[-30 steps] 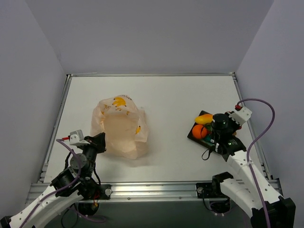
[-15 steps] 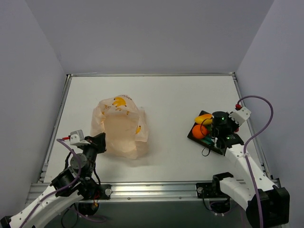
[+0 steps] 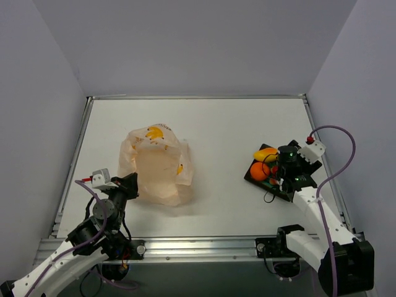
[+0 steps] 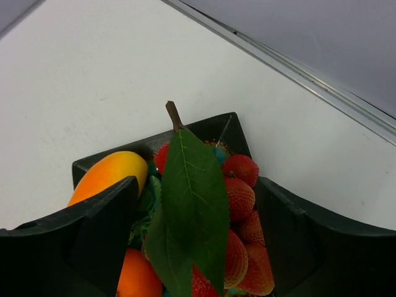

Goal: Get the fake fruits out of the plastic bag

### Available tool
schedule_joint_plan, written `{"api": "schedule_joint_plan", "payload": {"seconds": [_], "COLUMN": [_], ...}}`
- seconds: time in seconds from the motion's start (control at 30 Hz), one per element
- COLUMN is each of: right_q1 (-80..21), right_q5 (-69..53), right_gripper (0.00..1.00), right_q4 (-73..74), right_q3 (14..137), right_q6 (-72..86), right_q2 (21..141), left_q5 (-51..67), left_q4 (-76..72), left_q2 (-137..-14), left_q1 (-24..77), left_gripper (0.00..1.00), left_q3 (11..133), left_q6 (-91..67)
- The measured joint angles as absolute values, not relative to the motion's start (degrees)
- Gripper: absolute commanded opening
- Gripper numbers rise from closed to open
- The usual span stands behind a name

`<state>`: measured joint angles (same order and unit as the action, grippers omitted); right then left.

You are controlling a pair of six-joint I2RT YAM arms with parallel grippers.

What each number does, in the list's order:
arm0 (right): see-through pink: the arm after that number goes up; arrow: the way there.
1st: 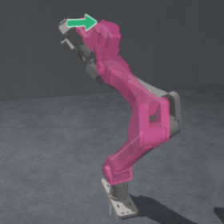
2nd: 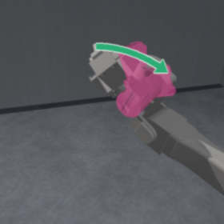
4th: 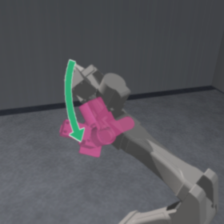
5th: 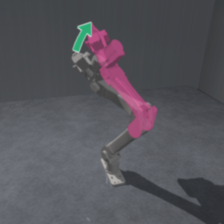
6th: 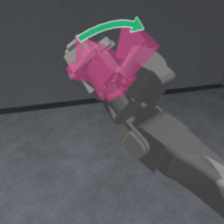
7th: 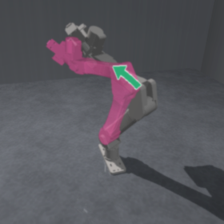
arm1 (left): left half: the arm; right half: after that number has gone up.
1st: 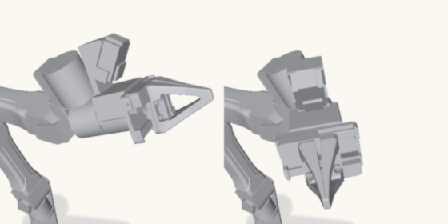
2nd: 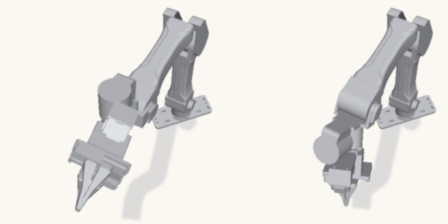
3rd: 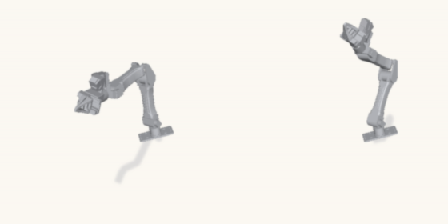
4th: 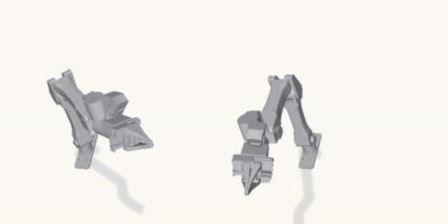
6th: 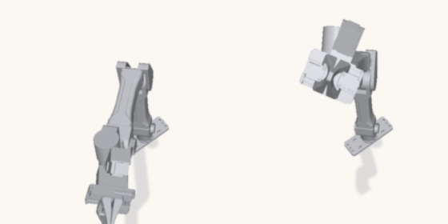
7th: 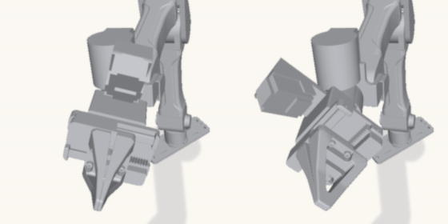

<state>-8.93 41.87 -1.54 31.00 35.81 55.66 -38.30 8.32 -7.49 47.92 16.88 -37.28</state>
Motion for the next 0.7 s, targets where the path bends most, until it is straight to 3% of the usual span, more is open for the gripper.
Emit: {"api": "schedule_joint_plan", "payload": {"seconds": [0.07,0.17,0.43,0.53,0.57,0.7], "right_q1": [-8.93,-8.93,-9.08,-9.5,-9.54,-10.04], "right_q5": [41.25,40.18,33.5,30.37,28.8,21.65], "right_gripper": [0.78,1.0,1.0,1.0,1.0,1.0], "right_q4": [-1.52,-1.5,-0.97,-0.93,-0.91,-2.09], "right_q3": [31.0,31.07,37.52,39.38,40.05,41.43], "right_q6": [35.33,34.24,31.46,31.18,30.98,30.0], "right_q2": [54.02,50.0,44.21,41.95,41.17,40.1], "left_q5": [-38.44,-38.52,-38.39,-38.13,-37.71,-35.75], "left_q4": [8.29,8.29,8.27,8.32,8.27,8.19], "left_q2": [-7.57,-8.21,-10.37,-11.38,-11.97,-15.51], "left_q1": [47.92,47.92,47.92,47.92,47.92,47.92], "left_gripper": [0.02,0.02,0.03,0.18,0.32,0.6], "left_q3": [16.88,16.88,16.88,16.88,16.88,16.95], "left_q6": [-37.28,-37.3,-39.4,-40.16,-40.6,-41.65]}}
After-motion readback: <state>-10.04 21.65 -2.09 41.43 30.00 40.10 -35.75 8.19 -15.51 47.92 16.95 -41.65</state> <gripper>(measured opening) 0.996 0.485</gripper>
